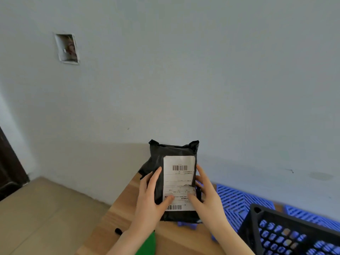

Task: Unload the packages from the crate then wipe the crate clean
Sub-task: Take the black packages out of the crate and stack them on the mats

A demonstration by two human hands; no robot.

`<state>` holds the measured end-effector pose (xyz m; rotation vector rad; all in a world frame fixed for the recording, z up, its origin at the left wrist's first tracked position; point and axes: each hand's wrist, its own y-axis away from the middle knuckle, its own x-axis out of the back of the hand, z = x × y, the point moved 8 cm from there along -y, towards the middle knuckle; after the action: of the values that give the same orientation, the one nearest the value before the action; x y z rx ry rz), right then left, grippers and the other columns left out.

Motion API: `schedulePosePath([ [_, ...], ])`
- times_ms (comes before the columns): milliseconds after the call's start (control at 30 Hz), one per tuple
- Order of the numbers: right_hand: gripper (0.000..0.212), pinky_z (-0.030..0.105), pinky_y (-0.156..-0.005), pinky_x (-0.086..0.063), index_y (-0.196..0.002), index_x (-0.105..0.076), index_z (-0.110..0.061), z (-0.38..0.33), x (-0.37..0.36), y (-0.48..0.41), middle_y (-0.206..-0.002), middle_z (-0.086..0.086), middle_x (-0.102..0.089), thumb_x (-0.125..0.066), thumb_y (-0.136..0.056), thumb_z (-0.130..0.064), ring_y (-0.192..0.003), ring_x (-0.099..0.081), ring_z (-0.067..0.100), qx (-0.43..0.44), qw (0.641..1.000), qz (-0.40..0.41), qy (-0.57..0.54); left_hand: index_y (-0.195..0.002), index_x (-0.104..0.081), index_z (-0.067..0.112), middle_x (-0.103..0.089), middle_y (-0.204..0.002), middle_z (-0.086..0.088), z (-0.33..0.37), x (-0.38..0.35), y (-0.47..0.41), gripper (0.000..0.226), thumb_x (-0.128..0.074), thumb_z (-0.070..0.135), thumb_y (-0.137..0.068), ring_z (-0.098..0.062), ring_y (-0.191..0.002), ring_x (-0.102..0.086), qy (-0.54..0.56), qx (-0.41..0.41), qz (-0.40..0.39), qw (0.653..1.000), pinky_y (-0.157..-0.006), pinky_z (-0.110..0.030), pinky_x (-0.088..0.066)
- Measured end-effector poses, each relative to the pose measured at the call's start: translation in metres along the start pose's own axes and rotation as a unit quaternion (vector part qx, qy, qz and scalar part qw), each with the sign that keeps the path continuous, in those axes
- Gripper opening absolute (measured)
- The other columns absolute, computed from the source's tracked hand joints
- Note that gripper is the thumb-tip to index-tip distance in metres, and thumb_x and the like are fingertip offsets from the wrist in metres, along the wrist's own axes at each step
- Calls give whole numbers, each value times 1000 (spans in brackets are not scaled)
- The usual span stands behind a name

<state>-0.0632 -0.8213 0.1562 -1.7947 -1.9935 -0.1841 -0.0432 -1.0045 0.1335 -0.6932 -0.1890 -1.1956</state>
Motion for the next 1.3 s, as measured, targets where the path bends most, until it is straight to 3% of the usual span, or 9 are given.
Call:
schedulePosePath([
  [100,86,10,-66,-52,-135,-13,-61,5,-16,-20,-125,-36,-38,-60,-89,-5,-104,-50,-11,-1,999,-41,-5,-135,-21,59,-31,-132,13,-16,1,-22,86,-79,29,-79,0,-124,-36,4,-1,16,1000,-99,-9,-35],
  [167,91,15,-76,-54,-132,-14,-63,11,-25,-33,-126,-38,-35,-62,-85,-1,-114,-48,-5,-2,998,-56,1,-135,-25,56,-31,-124,11,-25,0,-37,84,-80,28,-78,0,-118,-41,-2,4,28,1000,-99,-18,-42],
  [333,97,6,-88,-45,-137,-16,-57,20,-37,-73,-140,-24,-32,-68,-78,-1,-127,-33,-11,12,998,-66,16,-136,-34,48,-39,-115,9,-41,-2,-80,76,-79,32,-78,2,-107,-46,-13,29,22,999,-85,-7,-37],
  [533,91,12,-94,-45,-136,-20,-57,41,-50,-114,-143,-19,-33,-71,-81,-6,-128,-32,-5,-10,1000,-21,10,-125,-39,52,-46,-118,27,-62,-15,-125,61,-76,36,-80,5,-116,-45,-4,15,-51,999,-94,-21,-46],
  [633,91,4,-90,-42,-135,-15,-59,55,-61,-130,-137,-22,-40,-67,-84,-5,-124,-38,-8,-34,999,-11,16,-132,-41,46,-47,-121,25,-83,-27,-139,65,-77,39,-78,5,-118,-45,-5,13,-103,995,-96,-25,-49],
  [900,74,-7,-81,-32,-141,-29,-44,86,-97,-171,-145,-9,-37,-65,-87,-8,-132,-34,4,-103,993,26,58,-132,-38,48,-44,-126,20,-141,-53,-186,69,-79,33,-77,10,-118,-43,-3,2,-183,983,-90,-10,-43],
  [1067,70,-4,-84,-32,-146,-29,-34,100,-119,-194,-149,-7,-31,-62,-90,-9,-135,-32,6,-146,985,58,70,-131,-40,46,-45,-121,21,-171,-66,-217,69,-80,33,-76,17,-111,-41,-5,-7,-208,978,-83,-2,-38],
  [1167,69,6,-95,-36,-147,-27,-34,112,-131,-206,-151,-6,-29,-59,-92,-9,-136,-32,7,-171,980,66,73,-128,-44,45,-43,-122,17,-185,-74,-231,63,-80,33,-77,11,-108,-44,-2,-13,-220,976,-91,-8,-42],
  [1300,63,-6,-82,-31,-149,-23,-32,130,-146,-218,-154,-8,-24,-51,-97,-11,-138,-28,7,-197,975,63,76,-135,-47,38,-29,-133,22,-206,-84,-238,60,-75,36,-82,7,-117,-33,-2,-1,-247,969,-95,-2,-34],
])
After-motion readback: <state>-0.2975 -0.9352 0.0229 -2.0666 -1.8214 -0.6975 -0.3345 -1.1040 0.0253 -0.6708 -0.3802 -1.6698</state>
